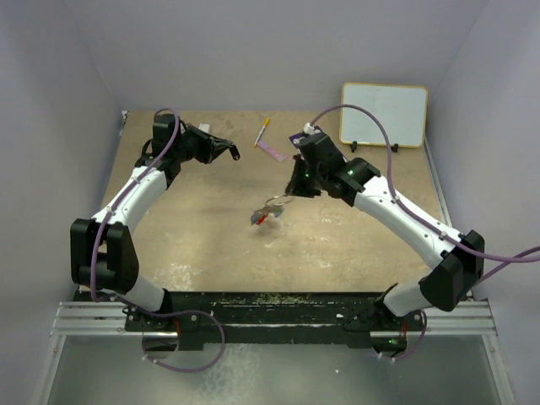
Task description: Put the keys on the keyring
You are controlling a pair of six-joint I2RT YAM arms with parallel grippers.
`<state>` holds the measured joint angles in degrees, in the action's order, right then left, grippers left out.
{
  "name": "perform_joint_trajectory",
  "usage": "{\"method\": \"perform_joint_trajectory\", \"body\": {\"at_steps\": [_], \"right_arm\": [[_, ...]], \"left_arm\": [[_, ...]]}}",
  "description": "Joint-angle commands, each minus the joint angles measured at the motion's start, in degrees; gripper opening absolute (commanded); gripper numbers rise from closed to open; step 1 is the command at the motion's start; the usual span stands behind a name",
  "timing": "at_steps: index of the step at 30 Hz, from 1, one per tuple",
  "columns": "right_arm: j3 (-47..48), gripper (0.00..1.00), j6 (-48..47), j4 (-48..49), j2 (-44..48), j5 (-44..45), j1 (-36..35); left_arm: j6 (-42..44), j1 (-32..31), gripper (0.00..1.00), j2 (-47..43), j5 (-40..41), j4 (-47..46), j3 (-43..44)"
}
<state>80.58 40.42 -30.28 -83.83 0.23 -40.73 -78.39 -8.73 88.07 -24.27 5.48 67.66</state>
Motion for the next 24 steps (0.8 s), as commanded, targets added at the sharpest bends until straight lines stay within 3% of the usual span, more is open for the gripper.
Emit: {"method": "perform_joint_trajectory", "body": {"at_steps": [1, 4, 9, 16, 19, 24], "right_arm": [[1.6, 0.0, 13.4, -23.2, 1.9, 23.7, 3.0], [1.4, 0.0, 20.1, -30.1, -0.4, 28.2, 4.2], [5.5, 0.0, 32.5, -39.4, -11.9, 34.6, 4.2], [12.2, 0.0, 43.0, -41.9, -25.7, 36.2, 3.1], [15.0, 0.0, 45.9, -44.7, -28.5, 37.2, 2.7], [13.7, 0.0, 46.0, -40.8, -28.7, 34.0, 2.5]], "left_arm": [[0.3, 0.3, 0.04, -2.6, -0.6, -0.9, 0.2], [0.3, 0.3, 0.04, -2.6, -0.7, -0.9, 0.1], [0.3, 0.3, 0.04, -2.8, -0.6, -0.8, 0.1], [0.5, 0.3, 0.04, -3.6, -0.4, -0.1, 0.1], [0.6, 0.3, 0.04, -3.6, -0.4, -0.1, 0.1], [0.6, 0.3, 0.04, -3.3, -0.3, -0.4, 0.1]]}}
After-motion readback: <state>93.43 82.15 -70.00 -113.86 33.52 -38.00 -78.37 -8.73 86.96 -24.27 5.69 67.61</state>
